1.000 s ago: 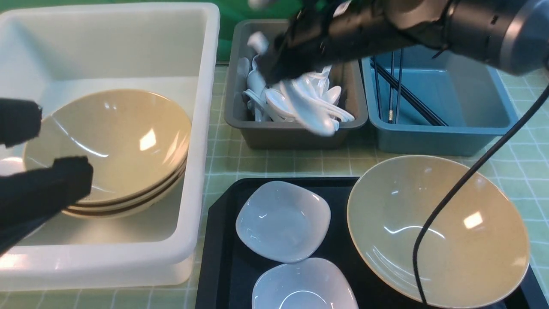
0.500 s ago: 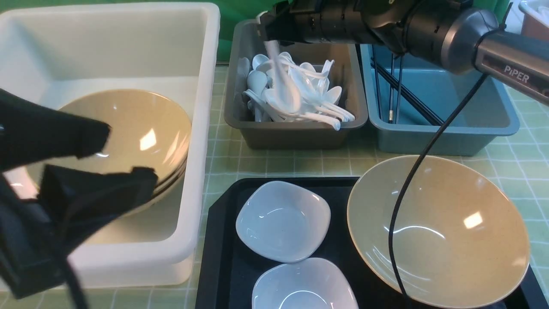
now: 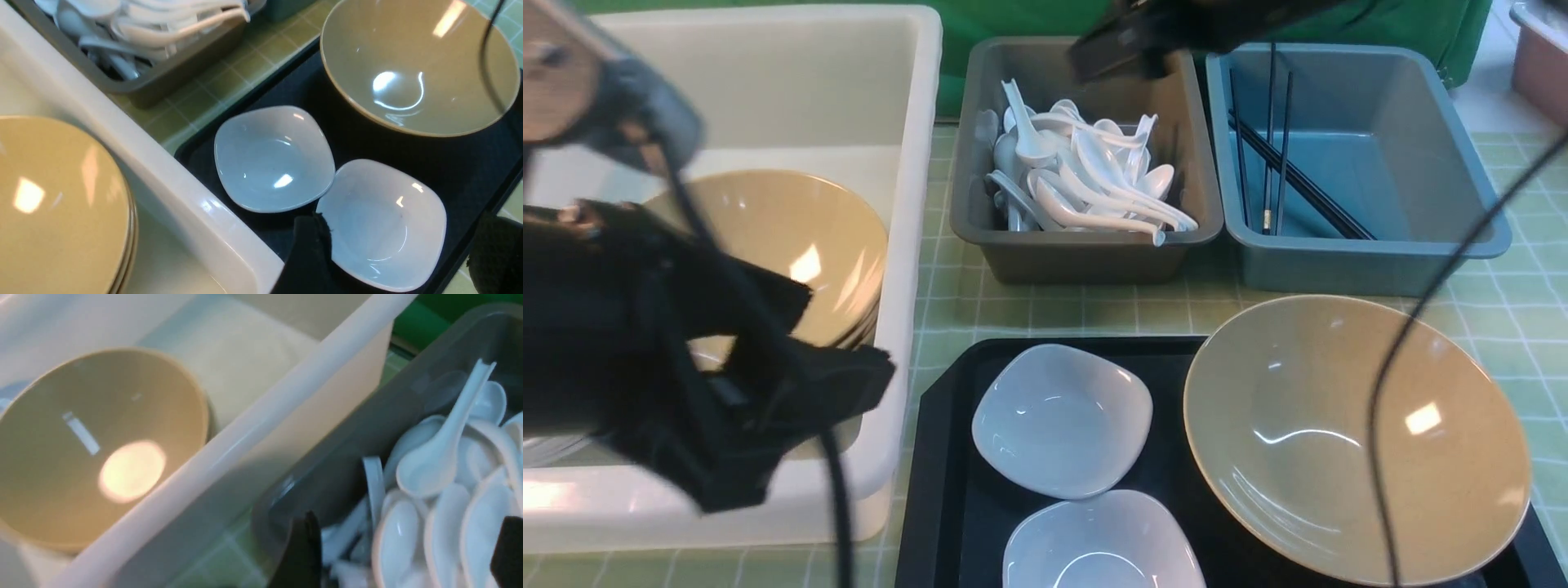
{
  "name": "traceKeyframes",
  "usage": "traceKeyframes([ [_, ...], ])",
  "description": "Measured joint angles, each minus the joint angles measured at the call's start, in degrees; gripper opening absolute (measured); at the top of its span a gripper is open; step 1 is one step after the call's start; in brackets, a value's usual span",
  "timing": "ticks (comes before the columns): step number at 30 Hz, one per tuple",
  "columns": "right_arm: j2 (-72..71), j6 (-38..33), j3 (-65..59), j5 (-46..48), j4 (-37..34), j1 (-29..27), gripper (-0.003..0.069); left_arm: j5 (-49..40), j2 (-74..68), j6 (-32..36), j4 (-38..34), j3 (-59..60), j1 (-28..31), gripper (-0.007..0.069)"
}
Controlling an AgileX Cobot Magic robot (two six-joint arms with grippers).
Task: On green table put chopsticks spoon bowls plates into blue grey white boxes.
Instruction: 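Grasp the large bowl on the tray by its rim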
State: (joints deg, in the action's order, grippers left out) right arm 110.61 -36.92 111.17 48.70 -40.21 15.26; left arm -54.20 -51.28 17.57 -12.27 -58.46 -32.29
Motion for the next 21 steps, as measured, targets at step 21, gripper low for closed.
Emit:
traceKeyframes([
  [21,-49.0,6.9,-35.1,15.5,10.4,3.7,0.0579,-1.7,-46.9,5.5,-14.9,-22.9,0.0,0.0465],
])
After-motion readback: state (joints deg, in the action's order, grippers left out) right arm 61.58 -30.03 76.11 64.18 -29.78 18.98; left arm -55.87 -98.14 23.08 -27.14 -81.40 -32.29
